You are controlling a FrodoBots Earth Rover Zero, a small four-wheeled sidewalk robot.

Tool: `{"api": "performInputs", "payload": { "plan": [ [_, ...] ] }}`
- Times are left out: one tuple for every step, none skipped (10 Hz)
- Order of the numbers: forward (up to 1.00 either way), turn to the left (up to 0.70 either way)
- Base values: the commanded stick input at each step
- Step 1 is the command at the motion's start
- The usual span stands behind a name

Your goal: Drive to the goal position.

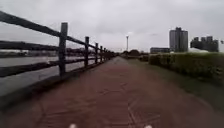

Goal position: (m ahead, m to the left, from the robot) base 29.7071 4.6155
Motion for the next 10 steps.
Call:
{"api": "performInputs", "payload": {
  "plan": [
    [1.0, -0.4],
    [1.0, -0.4],
    [1.0, -0.26],
    [1.0, -0.1],
    [1.0, 0.0],
    [1.0, 0.0],
    [1.0, 0.0],
    [1.0, 0.0],
    [1.0, 0.0],
    [1.0, 0.0]
  ]
}}
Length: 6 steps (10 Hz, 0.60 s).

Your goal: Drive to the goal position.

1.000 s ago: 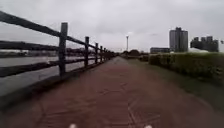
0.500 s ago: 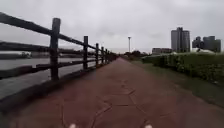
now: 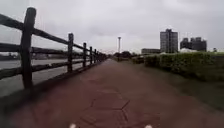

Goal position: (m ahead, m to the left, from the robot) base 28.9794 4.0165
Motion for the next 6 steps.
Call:
{"api": "performInputs", "payload": {
  "plan": [
    [1.0, 0.0],
    [1.0, 0.0],
    [1.0, 0.0],
    [1.0, 0.0],
    [1.0, 0.0],
    [1.0, 0.0]
  ]
}}
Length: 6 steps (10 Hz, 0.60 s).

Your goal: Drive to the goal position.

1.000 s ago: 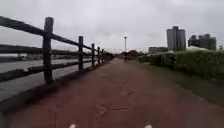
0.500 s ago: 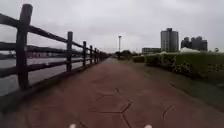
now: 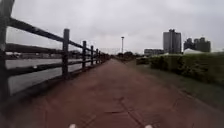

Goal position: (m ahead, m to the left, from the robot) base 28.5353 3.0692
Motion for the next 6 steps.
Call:
{"api": "performInputs", "payload": {
  "plan": [
    [1.0, 0.0],
    [1.0, 0.0],
    [1.0, -0.09],
    [1.0, -0.32],
    [1.0, -0.4],
    [1.0, -0.3]
  ]
}}
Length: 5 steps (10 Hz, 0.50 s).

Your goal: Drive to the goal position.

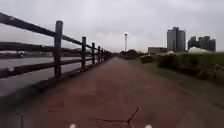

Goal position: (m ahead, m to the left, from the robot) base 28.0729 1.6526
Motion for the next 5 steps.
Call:
{"api": "performInputs", "payload": {
  "plan": [
    [1.0, -0.17],
    [1.0, -0.04],
    [1.0, 0.0],
    [1.0, 0.0],
    [1.0, 0.0]
  ]
}}
